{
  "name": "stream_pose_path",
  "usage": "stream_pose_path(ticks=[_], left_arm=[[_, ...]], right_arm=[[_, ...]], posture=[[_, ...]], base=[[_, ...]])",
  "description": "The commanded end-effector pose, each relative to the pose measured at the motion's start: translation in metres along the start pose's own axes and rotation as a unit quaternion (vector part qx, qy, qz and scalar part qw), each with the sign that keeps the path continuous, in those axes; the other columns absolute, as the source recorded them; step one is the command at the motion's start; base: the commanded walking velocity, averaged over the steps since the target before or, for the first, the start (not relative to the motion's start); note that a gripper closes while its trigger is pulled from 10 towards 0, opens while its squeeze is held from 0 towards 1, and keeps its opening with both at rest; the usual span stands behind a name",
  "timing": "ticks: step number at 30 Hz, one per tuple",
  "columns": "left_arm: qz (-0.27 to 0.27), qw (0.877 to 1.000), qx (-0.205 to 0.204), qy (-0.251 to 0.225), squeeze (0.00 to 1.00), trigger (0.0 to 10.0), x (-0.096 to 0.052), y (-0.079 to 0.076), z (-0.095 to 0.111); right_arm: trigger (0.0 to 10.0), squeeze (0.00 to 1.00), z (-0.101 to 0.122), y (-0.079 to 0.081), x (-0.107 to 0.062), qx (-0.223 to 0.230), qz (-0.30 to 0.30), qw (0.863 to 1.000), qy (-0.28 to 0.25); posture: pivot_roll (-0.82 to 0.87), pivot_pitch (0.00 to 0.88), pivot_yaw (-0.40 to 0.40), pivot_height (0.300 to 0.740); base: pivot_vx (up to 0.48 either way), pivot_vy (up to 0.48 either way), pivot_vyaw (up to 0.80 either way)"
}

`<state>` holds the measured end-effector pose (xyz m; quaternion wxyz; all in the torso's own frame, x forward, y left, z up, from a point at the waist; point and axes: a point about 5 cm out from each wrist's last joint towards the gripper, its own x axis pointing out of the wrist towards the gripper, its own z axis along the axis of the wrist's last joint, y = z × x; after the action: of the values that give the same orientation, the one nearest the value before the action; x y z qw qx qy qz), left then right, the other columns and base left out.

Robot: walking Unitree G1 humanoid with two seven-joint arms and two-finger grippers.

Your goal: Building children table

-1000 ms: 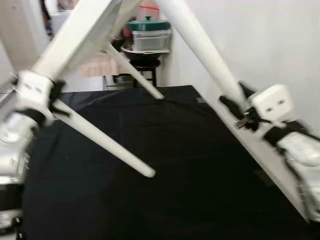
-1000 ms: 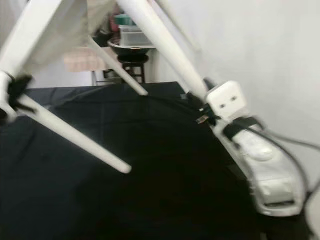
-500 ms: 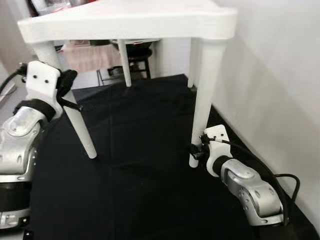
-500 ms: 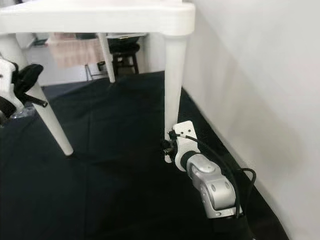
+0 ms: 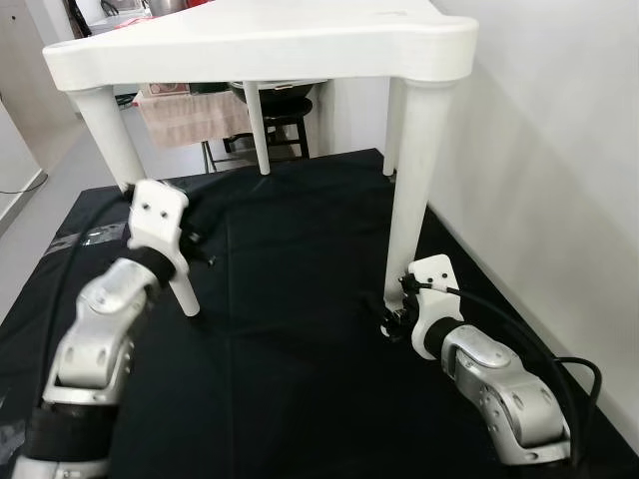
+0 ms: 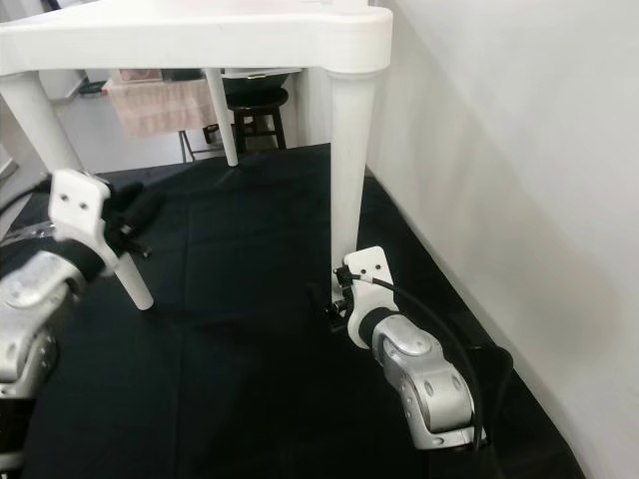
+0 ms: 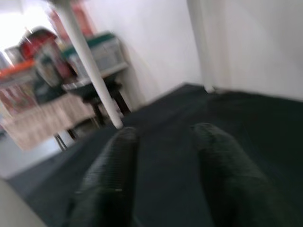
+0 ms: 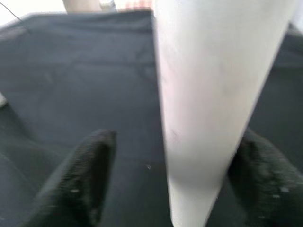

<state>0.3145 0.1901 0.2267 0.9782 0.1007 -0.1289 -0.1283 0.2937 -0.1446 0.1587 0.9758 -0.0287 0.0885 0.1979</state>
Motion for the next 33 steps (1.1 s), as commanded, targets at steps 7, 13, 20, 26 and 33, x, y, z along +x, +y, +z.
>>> stream_pose_path(ticks=[7, 13, 20, 26, 33], left_arm=[[-0.019, 0.996, -0.061, 0.066, 1.0, 10.0, -0.023, -0.034, -0.036], [-0.035, 0.988, -0.082, 0.123, 1.0, 10.0, -0.044, -0.063, -0.063], [-0.039, 0.983, -0.098, 0.15, 0.0, 10.0, -0.057, -0.087, -0.073], [-0.016, 0.982, -0.1, 0.16, 0.0, 10.0, -0.059, -0.086, -0.074], [-0.009, 0.982, -0.093, 0.165, 0.0, 10.0, -0.059, -0.086, -0.076]], right_arm=[[10.0, 1.0, -0.016, -0.006, -0.027, 0.012, -0.004, 1.0, -0.012], [10.0, 1.0, -0.035, -0.001, -0.041, -0.007, -0.024, 1.0, -0.009], [10.0, 0.0, -0.046, 0.01, -0.045, 0.006, -0.013, 1.0, -0.012], [10.0, 0.0, -0.041, 0.009, -0.043, 0.011, 0.003, 0.999, -0.035], [10.0, 0.0, -0.043, 0.008, -0.043, 0.019, 0.0, 0.999, -0.042]], posture=[[-0.07, 0.037, 0.045, 0.74], [-0.08, 0.047, 0.043, 0.74], [-0.09, 0.05, 0.039, 0.74], [-0.09, 0.05, 0.032, 0.74], [-0.09, 0.048, 0.035, 0.74]], base=[[0.0, 0.0, 0.0], [0.0, 0.0, 0.0], [0.0, 0.0, 0.0], [0.0, 0.0, 0.0], [-0.206, 0.0, 0.0]])
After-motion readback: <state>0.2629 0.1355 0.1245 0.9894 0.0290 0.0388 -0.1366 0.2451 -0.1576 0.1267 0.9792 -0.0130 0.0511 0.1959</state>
